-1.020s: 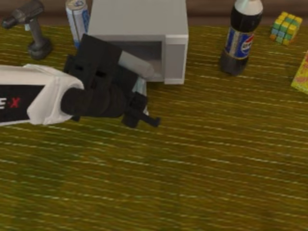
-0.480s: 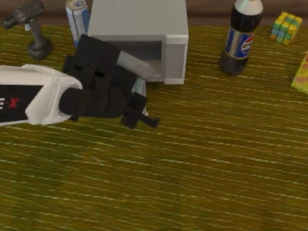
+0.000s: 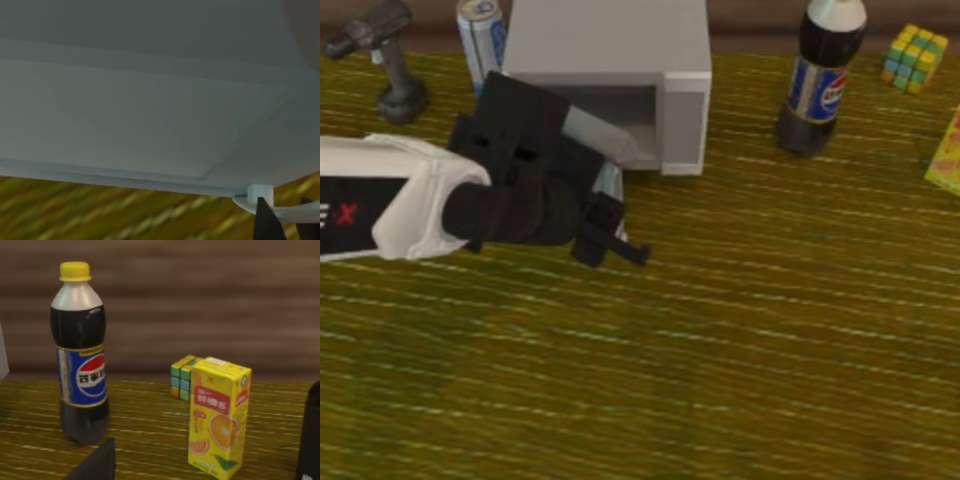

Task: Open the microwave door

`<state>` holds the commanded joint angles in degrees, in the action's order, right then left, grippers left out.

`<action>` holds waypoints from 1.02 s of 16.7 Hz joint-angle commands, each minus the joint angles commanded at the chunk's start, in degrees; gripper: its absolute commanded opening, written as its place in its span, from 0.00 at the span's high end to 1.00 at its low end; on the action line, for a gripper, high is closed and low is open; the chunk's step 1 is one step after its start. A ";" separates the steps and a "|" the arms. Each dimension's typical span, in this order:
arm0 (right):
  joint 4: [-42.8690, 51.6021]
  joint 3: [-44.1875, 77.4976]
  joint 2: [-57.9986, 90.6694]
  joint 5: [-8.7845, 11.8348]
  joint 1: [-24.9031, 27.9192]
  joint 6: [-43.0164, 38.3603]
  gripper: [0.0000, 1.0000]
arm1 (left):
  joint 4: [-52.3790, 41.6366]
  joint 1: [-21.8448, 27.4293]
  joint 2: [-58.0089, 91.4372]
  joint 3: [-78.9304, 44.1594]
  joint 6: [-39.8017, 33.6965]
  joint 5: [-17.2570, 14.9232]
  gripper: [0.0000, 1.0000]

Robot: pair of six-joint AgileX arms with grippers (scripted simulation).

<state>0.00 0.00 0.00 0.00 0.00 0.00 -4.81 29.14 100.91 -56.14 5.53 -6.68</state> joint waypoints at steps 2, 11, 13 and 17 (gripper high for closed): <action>0.00 0.00 0.00 0.00 0.00 0.00 0.00 | 0.00 0.00 0.00 0.00 0.00 0.00 1.00; 0.00 0.00 0.00 0.00 0.00 0.00 0.00 | -0.08 0.37 0.03 0.02 -0.20 -0.54 1.00; 0.00 0.00 0.00 0.00 0.00 0.00 0.00 | -0.20 -0.11 -0.25 0.41 0.80 -1.14 1.00; 0.00 0.00 0.00 0.00 0.00 0.00 0.00 | -0.27 -1.26 -1.01 1.02 2.93 -2.55 1.00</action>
